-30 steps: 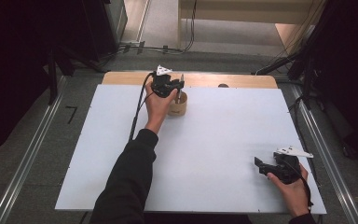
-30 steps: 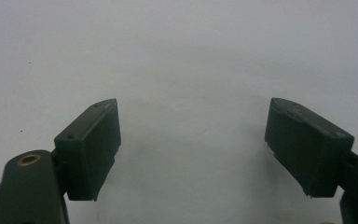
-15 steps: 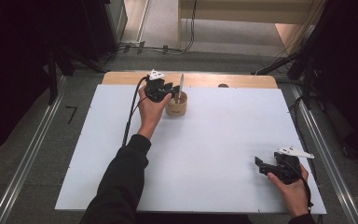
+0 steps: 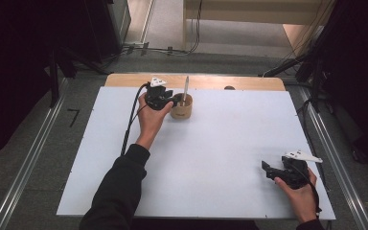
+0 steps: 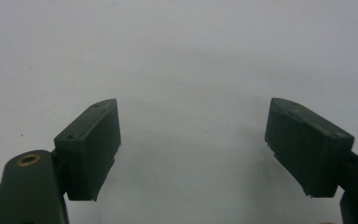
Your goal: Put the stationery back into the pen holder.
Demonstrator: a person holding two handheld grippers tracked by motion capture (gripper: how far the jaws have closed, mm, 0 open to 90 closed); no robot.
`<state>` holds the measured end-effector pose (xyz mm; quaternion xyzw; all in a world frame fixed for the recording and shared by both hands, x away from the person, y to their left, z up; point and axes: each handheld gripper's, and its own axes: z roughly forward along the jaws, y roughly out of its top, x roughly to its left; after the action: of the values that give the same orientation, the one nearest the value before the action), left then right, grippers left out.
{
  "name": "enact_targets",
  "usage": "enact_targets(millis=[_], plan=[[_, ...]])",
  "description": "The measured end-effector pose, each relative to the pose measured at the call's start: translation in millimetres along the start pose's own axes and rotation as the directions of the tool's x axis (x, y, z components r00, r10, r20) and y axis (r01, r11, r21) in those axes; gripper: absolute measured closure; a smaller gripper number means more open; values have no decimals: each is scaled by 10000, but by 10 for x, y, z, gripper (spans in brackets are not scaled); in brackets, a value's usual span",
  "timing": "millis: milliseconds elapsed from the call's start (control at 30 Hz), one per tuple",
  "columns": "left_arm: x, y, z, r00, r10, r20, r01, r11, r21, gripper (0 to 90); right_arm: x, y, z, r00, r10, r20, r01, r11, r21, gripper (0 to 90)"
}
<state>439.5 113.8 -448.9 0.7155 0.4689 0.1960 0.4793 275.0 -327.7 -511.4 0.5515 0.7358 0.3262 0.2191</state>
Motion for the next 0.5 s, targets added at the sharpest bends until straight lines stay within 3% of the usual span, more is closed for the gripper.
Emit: enact_targets(millis=[167,367,500], plan=[[21,-54,-49,9994,-347,38,346,9988,343,479,-6,-3,-1,10000,-10,14,10,10000,-11,164],[25,-120,-122,9992,-404,3,404,9981,455,433,-1,1,-6,10000,12,22,-12,10000,-25,164],[21,-177,-163,9988,-474,-98,480,9957,796,403,1,2,-10,10000,-14,41,14,10000,-43,164]])
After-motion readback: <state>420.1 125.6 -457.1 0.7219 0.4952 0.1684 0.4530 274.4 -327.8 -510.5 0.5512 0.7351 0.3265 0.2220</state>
